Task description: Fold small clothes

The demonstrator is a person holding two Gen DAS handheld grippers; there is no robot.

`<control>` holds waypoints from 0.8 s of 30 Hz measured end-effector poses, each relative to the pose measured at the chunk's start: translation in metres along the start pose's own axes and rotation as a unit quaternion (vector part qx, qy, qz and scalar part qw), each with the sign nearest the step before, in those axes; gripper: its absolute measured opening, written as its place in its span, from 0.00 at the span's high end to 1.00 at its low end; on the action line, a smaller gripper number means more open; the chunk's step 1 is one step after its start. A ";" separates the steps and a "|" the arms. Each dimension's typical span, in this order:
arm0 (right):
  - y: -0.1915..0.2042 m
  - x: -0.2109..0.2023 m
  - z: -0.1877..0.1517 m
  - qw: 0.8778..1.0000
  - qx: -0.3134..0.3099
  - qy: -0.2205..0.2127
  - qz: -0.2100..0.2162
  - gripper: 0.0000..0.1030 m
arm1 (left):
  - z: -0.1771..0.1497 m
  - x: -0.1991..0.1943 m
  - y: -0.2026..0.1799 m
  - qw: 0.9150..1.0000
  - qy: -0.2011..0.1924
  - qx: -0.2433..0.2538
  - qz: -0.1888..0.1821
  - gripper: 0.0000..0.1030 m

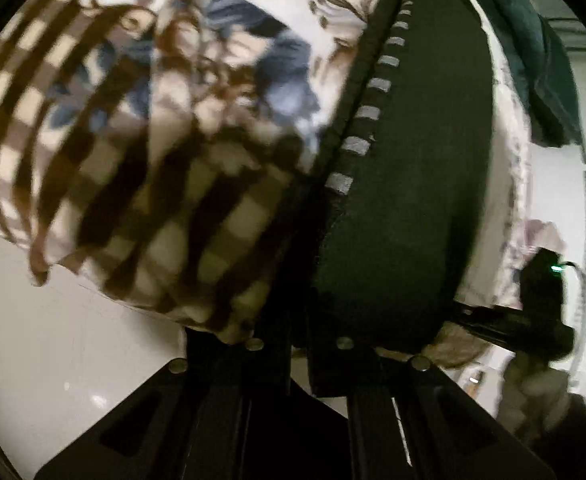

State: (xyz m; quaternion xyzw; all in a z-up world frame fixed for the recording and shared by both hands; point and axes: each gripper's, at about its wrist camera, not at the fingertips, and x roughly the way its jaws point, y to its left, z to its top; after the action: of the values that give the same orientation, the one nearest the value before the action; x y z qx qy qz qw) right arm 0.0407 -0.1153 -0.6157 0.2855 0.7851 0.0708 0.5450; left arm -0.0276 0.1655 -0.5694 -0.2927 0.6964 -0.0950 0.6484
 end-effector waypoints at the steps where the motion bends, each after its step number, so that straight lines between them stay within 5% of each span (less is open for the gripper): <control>1: -0.006 0.001 0.001 1.000 0.005 0.006 0.015 0.89 | 0.000 -0.003 -0.001 1.000 0.005 0.004 -0.007 0.92; 5: -0.028 0.005 0.003 0.995 0.036 0.029 0.090 0.63 | 0.005 -0.018 0.004 0.999 -0.010 0.015 -0.026 0.45; 8: -0.031 0.019 0.009 0.990 0.047 0.045 0.126 0.58 | 0.020 -0.003 0.006 0.998 -0.007 0.007 -0.064 0.41; 11: -0.025 0.034 0.014 0.984 0.056 0.057 0.162 0.50 | 0.031 0.025 -0.006 0.998 0.016 0.025 -0.062 0.41; 13: -0.020 0.038 0.011 0.983 0.055 0.054 0.166 0.53 | 0.031 0.029 -0.018 0.998 0.006 0.041 -0.041 0.43; 14: -0.019 0.036 0.009 0.983 0.055 0.048 0.168 0.58 | 0.029 0.027 -0.025 0.998 0.000 0.050 -0.026 0.54; 15: -0.017 0.034 0.007 0.981 0.053 0.045 0.181 0.84 | 0.027 0.024 -0.030 0.998 -0.005 0.060 -0.012 0.78; 17: -0.014 0.029 0.002 0.977 0.061 0.040 0.202 0.89 | 0.024 0.014 -0.032 0.999 -0.010 0.053 -0.009 0.88; 24: 0.017 -0.024 -0.010 0.961 0.044 -0.002 0.275 0.89 | 0.032 -0.052 -0.063 0.995 -0.046 0.059 -0.064 0.92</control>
State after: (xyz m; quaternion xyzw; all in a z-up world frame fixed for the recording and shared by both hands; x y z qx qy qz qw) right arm 0.0437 -0.1116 -0.5848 0.5139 0.6778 0.1826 0.4932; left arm 0.0207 0.1499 -0.4971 -0.3019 0.6389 -0.1638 0.6884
